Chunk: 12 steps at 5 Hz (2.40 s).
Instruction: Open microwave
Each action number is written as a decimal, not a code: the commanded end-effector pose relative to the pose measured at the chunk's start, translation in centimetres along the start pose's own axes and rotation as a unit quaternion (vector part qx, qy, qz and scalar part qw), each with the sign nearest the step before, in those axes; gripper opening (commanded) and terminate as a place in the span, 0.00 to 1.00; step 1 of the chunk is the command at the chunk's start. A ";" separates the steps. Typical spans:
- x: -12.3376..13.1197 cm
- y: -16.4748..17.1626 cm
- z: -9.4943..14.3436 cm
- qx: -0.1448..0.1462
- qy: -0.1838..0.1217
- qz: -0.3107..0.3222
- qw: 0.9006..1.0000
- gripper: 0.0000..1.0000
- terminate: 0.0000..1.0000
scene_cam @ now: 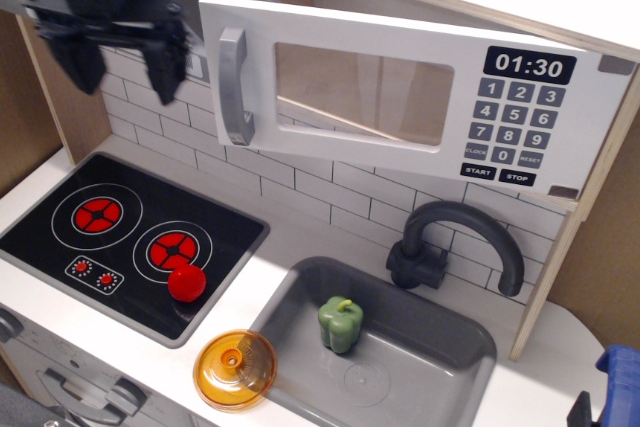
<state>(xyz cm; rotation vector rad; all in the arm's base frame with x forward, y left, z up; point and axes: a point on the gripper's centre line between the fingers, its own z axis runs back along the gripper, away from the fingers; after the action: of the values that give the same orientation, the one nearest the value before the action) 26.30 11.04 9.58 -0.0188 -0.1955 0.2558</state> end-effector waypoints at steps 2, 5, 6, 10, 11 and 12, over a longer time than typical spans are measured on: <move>6.8 4.1 -1.3 0.050 -0.003 0.127 0.991 1.00 0.00; 3.5 -4.8 -1.3 0.057 -0.055 -0.007 0.997 1.00 0.00; -0.4 -6.6 -0.4 0.038 -0.062 -0.068 0.995 1.00 0.00; -7.9 -19.1 -4.2 0.022 -0.017 -0.170 0.985 1.00 0.00; -7.6 -19.6 -4.5 0.025 -0.014 -0.175 0.984 1.00 0.00; -7.6 -19.6 -4.5 0.025 -0.014 -0.175 0.984 1.00 0.00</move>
<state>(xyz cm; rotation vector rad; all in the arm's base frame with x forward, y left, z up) 25.26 -10.05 3.10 0.0815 -0.1810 -0.0870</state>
